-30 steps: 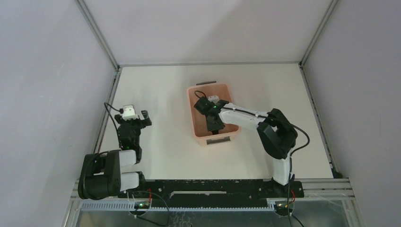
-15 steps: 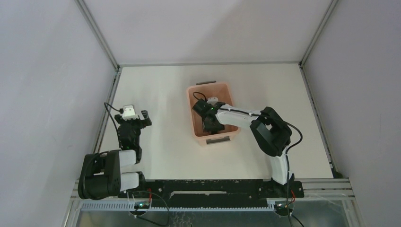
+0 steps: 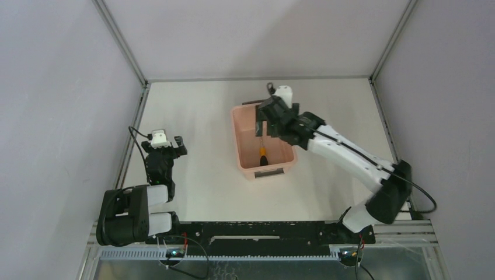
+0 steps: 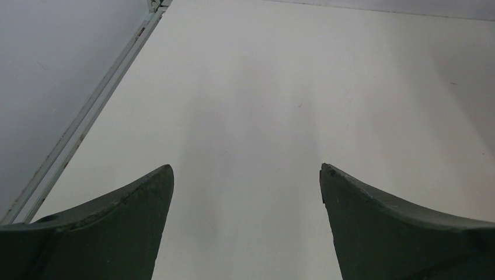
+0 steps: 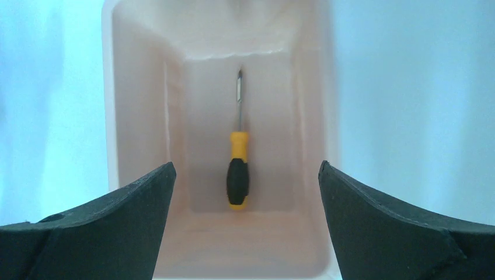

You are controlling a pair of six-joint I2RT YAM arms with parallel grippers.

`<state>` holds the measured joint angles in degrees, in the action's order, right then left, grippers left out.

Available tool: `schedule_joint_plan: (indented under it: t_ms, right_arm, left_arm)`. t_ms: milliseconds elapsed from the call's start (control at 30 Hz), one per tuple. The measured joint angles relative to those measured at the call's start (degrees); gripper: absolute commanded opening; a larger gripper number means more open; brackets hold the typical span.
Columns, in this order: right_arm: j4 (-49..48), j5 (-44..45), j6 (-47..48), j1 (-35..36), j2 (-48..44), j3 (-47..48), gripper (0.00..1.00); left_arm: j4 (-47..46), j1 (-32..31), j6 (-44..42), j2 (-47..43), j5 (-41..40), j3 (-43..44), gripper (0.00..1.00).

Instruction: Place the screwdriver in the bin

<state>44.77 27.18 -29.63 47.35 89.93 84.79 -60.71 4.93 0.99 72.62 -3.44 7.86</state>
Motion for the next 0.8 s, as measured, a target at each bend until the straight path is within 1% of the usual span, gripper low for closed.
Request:
schedule_joint_plan:
  t_ms: [100,200,300,400,533,667,800]
  right_arm:
    - [-0.17,0.39,1.42,-3.06,-6.95,-1.92,1.00]
    - [0.28,0.59,2.80,-9.42,-12.74,-6.05,1.00]
    - [1.01,0.07,4.68,-17.27,-16.92,-10.64,1.00]
    - [1.79,-2.43,6.75,-26.93,-20.39,-14.71,1.00]
    - [1.90,-4.72,8.41,-36.41,-23.41,-17.73,1.00]
    - [1.70,-8.22,9.20,-41.44,-25.46,-19.26,1.00]
    - [1.22,-10.45,9.44,-42.47,-25.75,-19.39,1.00]
  left_arm:
    - [0.00,0.00,0.00,0.00,0.00,0.00,1.00]
    - [0.00,0.00,0.02,0.00,0.00,0.00,1.00]
    - [0.00,0.00,0.00,0.00,0.00,0.00,1.00]
    - [0.00,0.00,0.00,0.00,0.00,0.00,1.00]
    - [0.00,0.00,0.02,0.00,0.00,0.00,1.00]
    - [0.00,0.00,0.00,0.00,0.00,0.00,1.00]
    - [0.00,0.00,0.00,0.00,0.00,0.00,1.00]
